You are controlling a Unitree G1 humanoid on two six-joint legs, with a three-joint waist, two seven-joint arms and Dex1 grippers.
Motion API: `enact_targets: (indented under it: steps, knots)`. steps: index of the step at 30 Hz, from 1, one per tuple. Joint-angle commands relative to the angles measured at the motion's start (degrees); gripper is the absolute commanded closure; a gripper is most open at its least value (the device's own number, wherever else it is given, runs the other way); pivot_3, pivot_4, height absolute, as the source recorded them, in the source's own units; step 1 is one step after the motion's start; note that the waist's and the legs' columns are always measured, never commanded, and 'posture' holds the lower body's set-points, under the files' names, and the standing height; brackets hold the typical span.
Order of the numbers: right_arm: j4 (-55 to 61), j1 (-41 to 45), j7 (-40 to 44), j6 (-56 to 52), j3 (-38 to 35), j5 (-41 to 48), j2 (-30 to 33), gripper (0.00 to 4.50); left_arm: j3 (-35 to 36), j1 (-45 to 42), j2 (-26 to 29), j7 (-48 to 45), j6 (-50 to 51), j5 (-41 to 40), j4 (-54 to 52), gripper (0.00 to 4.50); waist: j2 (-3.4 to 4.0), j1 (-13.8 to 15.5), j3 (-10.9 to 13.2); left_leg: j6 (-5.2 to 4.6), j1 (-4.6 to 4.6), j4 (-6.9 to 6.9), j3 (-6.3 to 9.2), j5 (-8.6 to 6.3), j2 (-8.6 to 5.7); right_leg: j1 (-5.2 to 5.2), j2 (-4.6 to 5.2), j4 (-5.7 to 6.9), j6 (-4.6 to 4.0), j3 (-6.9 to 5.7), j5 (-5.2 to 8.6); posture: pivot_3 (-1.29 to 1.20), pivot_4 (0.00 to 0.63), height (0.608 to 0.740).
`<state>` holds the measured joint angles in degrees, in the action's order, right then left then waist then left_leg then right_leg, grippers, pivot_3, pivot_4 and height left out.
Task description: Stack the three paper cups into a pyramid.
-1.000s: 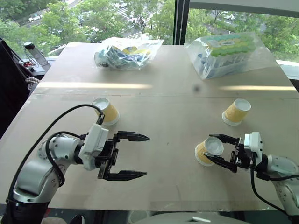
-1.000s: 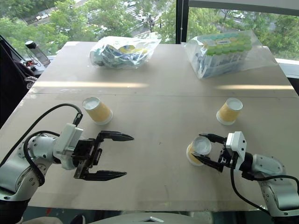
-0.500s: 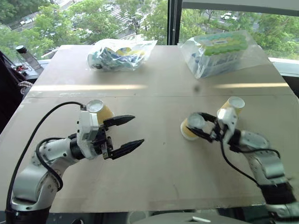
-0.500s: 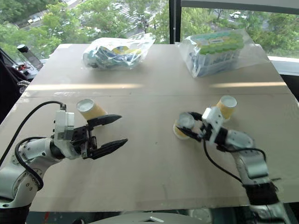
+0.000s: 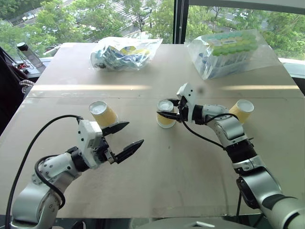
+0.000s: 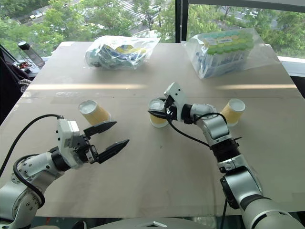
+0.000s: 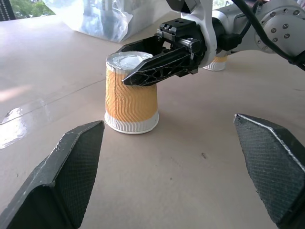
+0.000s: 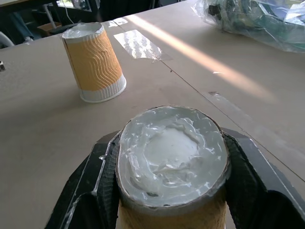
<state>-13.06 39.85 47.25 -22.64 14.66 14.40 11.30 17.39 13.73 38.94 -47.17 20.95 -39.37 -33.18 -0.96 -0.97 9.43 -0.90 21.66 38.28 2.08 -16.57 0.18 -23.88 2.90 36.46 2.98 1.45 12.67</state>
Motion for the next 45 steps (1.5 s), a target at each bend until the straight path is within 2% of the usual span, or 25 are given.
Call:
enact_targets:
  steps: [1,3,5,11,14,16,19,22,27,35,38,45]
  knots:
    - [1.0,0.0,-0.1,0.4,-0.4,-0.5,-0.1,1.25,0.3,-0.4,-0.2,0.1,-1.4,0.8,-1.7,0.00,-0.01,0.0,0.0,-0.01,-0.03,0.00,0.01,0.00,0.00,0.00,-0.02,0.04,0.00,-0.01,0.00,0.00,0.150,0.740]
    - [1.7,-0.1,-0.4,1.3,-1.2,-0.9,0.5,0.49,0.0,-1.1,-0.5,0.3,-2.3,1.6,-0.9,0.00,0.01,0.0,0.0,-0.01,-0.03,0.01,0.01,0.00,-0.02,0.01,-0.05,0.07,-0.01,-0.04,0.00,0.00,0.150,0.740]
    - [3.7,-0.9,-0.2,0.9,-1.9,-0.5,1.5,0.05,0.0,-2.5,-1.5,1.1,-3.7,2.8,-0.1,0.00,0.01,0.2,0.0,0.01,-0.03,0.02,0.01,0.01,-0.04,0.01,-0.05,0.08,-0.02,-0.05,0.00,0.00,0.150,0.740]
    - [12.0,-4.5,1.0,-0.8,-3.5,0.8,6.7,0.05,-1.1,-5.1,-2.4,1.9,-3.4,3.5,-0.6,0.00,-0.01,0.1,0.0,0.04,0.03,0.04,0.04,0.03,-0.07,0.02,-0.03,0.05,-0.01,-0.12,-0.01,0.00,0.150,0.740]
    - [21.9,-11.6,1.2,2.7,-10.3,4.1,10.8,0.05,-5.0,-9.6,-1.8,-0.3,-2.8,1.7,-3.0,0.00,0.01,0.6,0.0,0.03,0.09,0.04,0.09,0.02,-0.05,0.01,-0.01,0.03,-0.01,-0.16,0.00,0.00,0.150,0.740]
    - [24.7,-16.8,-1.8,6.8,-15.1,3.3,12.4,0.05,-8.3,-13.6,-1.1,-1.6,-1.5,1.5,-3.1,0.00,0.00,1.6,0.0,0.03,0.23,0.07,0.14,0.02,-0.06,0.04,0.06,-0.07,-0.01,-0.39,0.00,0.00,0.150,0.740]
    - [26.2,-21.7,-6.9,11.3,-20.4,0.8,13.6,0.05,-11.2,-17.4,-0.9,-2.1,0.5,1.0,-2.6,0.00,-0.01,1.4,0.0,0.03,0.15,0.11,-0.02,0.03,-0.12,0.09,0.05,-0.05,0.01,-0.26,-0.02,0.00,0.150,0.740]
    - [29.5,-26.9,-12.6,9.4,-27.1,1.1,14.7,0.05,-13.1,-21.4,-0.8,-1.5,3.2,-0.2,-2.6,0.00,-0.02,1.0,0.0,0.03,0.08,0.10,-0.08,0.03,-0.13,0.10,-0.01,-0.02,0.02,-0.16,-0.01,0.00,0.150,0.740]
    - [29.4,-29.7,-19.7,8.6,-32.9,0.5,14.7,0.05,-15.0,-25.6,-1.1,-0.3,5.1,1.2,-1.2,0.00,0.00,0.0,0.0,0.02,-0.05,0.10,-0.09,0.03,-0.08,0.09,-0.15,0.19,0.00,-0.02,0.00,0.00,0.150,0.740]
    - [28.0,-32.0,-21.5,4.9,-34.7,4.1,14.1,0.05,-18.3,-31.1,-3.5,0.3,5.4,3.4,3.0,0.00,-0.01,0.2,0.0,0.01,-0.04,0.13,-0.13,0.03,-0.10,0.13,-0.19,0.19,0.00,0.00,0.00,0.00,0.150,0.740]
    - [29.1,-32.2,-21.5,2.8,-34.5,7.0,13.0,0.05,-18.6,-31.5,-4.1,0.4,5.5,3.8,3.1,0.00,-0.01,0.2,0.0,0.01,-0.03,0.13,-0.12,0.03,-0.10,0.13,-0.17,0.16,0.00,0.01,0.00,0.00,0.150,0.740]
    - [25.3,-32.5,-22.8,1.7,-34.3,7.0,12.5,0.05,-18.5,-31.0,-5.0,0.4,5.2,4.2,2.7,0.00,0.00,0.3,0.0,0.01,-0.03,0.13,-0.13,0.03,-0.10,0.13,-0.17,0.16,0.00,0.00,0.00,0.00,0.150,0.740]
